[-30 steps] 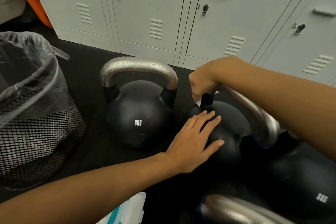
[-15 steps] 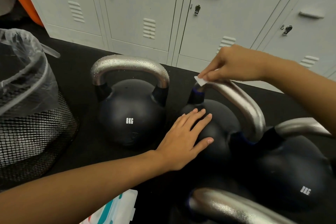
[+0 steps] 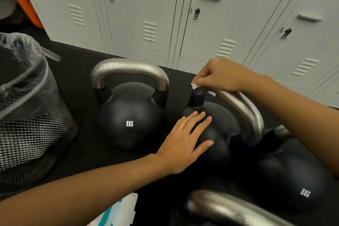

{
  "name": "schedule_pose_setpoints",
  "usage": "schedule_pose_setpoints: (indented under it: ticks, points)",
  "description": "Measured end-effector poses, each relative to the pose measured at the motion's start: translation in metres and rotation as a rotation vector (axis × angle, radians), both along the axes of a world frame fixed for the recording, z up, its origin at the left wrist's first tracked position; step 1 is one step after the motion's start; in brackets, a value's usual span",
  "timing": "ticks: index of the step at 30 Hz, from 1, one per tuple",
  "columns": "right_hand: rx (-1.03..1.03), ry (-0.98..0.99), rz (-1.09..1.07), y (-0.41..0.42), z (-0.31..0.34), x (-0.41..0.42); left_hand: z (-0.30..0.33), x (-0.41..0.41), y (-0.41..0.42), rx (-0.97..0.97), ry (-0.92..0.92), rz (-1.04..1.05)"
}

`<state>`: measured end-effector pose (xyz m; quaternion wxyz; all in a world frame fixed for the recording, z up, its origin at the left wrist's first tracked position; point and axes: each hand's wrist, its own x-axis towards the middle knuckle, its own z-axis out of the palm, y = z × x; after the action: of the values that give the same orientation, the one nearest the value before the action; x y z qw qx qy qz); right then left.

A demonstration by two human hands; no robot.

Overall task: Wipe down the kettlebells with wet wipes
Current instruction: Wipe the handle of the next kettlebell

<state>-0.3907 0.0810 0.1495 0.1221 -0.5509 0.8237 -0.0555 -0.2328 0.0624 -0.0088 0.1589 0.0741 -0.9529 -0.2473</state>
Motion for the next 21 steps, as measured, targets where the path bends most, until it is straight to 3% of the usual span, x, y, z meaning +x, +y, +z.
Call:
schedule_pose_setpoints:
  ticks: [5, 9, 15, 19, 21]
  points:
    - [-0.061, -0.338, -0.261, 0.006, 0.001, -0.018, 0.0, 0.001, 0.0, 0.011, -0.008, -0.005]
    - [-0.297, -0.357, -0.287, 0.041, 0.004, -0.009, -0.002, 0.0, 0.0, -0.007, 0.021, 0.008]
    - [-0.482, -0.101, -0.134, 0.092, -0.006, 0.013, -0.001, -0.001, 0.0, -0.016, 0.005, 0.005]
    - [-0.424, 0.287, 0.05, 0.087, -0.014, 0.02, -0.003, -0.001, 0.0, -0.041, 0.007, 0.012]
    - [-0.299, 0.381, 0.075, 0.072, -0.013, 0.025, -0.004, -0.001, 0.001, -0.041, 0.014, 0.015]
